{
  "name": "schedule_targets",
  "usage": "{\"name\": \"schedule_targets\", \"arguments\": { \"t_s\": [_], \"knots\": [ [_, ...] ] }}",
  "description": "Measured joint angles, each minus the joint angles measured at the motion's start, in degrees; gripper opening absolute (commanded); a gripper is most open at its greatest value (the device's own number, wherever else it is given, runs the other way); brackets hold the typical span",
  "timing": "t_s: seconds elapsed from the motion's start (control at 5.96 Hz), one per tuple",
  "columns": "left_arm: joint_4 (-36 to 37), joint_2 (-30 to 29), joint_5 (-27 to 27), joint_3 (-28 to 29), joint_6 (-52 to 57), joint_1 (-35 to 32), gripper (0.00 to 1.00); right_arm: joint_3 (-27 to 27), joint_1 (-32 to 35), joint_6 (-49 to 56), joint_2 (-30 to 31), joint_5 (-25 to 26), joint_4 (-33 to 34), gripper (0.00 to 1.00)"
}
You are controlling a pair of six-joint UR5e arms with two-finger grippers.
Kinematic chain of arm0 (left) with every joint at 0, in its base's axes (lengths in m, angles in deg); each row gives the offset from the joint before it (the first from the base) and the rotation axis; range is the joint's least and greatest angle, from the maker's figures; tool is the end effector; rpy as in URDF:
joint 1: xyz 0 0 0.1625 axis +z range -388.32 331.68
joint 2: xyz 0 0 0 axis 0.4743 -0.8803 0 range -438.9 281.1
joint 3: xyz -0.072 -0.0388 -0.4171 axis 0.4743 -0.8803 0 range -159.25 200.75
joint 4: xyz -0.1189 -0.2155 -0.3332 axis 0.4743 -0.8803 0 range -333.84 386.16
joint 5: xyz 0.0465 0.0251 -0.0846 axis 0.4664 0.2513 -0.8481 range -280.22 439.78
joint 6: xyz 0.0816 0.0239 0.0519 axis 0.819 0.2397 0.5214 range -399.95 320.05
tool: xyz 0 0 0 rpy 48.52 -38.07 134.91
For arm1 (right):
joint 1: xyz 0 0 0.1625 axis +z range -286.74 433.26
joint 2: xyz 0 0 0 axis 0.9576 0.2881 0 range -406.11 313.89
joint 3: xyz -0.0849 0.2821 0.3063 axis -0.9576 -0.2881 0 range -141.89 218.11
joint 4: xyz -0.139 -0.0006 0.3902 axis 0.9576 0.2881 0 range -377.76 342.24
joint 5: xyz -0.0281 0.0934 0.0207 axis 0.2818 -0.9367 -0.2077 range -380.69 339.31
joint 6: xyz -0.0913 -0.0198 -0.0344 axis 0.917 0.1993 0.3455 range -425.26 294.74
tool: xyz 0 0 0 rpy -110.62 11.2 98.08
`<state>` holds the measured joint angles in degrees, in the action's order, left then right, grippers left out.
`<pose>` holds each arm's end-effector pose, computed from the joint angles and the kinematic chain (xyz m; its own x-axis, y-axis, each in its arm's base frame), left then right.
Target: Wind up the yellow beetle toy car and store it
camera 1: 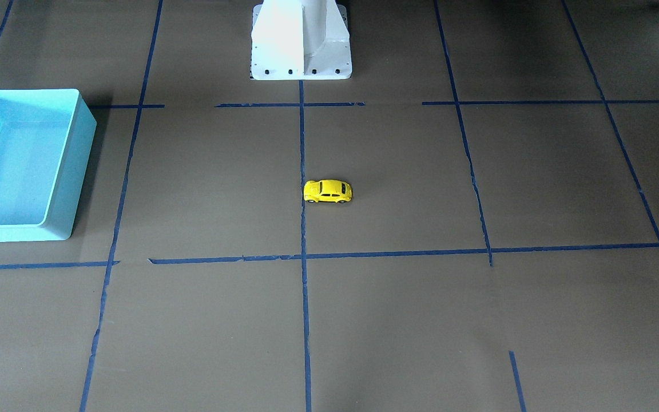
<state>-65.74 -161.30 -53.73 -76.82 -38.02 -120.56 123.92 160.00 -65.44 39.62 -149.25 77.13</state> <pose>-0.0818 -0.4352 0.6530 0.7265 0.0276 -0.6867 0.0147 0.9983 0.0557 0.0418 -0.5199 0.6717 0.7838 0.0109 0.6210 0.0542 0.9948 -0.0858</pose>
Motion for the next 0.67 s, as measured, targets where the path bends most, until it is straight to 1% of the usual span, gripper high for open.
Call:
{"name": "schedule_targets", "arguments": {
  "t_s": [0.17,0.34,0.5,0.67],
  "knots": [
    [0.73,-0.71,0.02,-0.8,-0.07,1.24,1.0,-0.31,0.0,0.0,-0.1,0.1,-0.04,1.0],
    [4.65,-2.96,0.23,-3.44,-0.17,3.88,1.0,-0.42,0.0,0.0,-0.23,0.14,-0.06,1.0],
    [11.01,-7.21,0.55,-6.3,-0.11,7.23,1.0,-0.45,0.0,0.0,-0.27,0.16,-0.06,1.0],
    [15.13,-12.53,1.91,-7.57,0.05,11.38,1.0,-0.46,0.0,-0.02,-0.26,0.16,-0.06,1.0]
  ]
}}
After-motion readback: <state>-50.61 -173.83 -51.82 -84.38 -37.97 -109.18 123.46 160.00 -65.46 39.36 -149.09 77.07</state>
